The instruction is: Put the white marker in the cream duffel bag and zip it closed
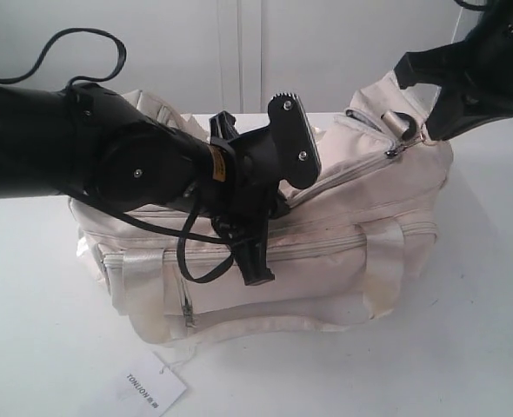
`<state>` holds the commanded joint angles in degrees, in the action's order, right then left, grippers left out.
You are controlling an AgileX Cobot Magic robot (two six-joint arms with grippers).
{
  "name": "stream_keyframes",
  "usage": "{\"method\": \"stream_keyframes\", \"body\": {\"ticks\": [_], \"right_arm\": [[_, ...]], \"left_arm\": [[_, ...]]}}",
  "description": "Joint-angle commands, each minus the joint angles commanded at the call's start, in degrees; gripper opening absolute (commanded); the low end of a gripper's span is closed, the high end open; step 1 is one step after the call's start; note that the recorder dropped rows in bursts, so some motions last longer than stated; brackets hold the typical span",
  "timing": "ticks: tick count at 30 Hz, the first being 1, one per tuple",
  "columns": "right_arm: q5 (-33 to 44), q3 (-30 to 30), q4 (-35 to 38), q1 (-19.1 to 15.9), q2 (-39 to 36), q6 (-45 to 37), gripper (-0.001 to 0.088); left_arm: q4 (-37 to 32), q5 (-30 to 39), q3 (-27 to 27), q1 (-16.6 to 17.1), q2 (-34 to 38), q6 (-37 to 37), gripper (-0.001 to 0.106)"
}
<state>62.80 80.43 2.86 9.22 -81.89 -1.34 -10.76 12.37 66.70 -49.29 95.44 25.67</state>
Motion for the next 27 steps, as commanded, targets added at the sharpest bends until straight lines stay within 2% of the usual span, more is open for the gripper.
{"method": "stream_keyframes", "body": {"ticks": [9, 14, 22, 27], "right_arm": [[-6.06, 0.00, -7.33, 0.00, -2.76, 6.66, 0.0000], [-7.73, 0.00, -13.34, 0.00, -3.45, 12.03, 0.0000], [-8.56, 0.00, -13.21, 0.00, -3.45, 12.03, 0.0000], [-8.55, 0.00, -6.95, 0.00, -3.45, 11.56, 0.0000]], "left_arm": [[0.00, 0.56, 0.00, 0.00, 0.00, 0.00, 0.000], [-3.13, 1.41, 0.00, 0.00, 0.00, 0.00, 0.000], [-3.26, 1.41, 0.00, 0.00, 0.00, 0.00, 0.000], [-3.25, 1.20, 0.00, 0.00, 0.00, 0.00, 0.000]]}}
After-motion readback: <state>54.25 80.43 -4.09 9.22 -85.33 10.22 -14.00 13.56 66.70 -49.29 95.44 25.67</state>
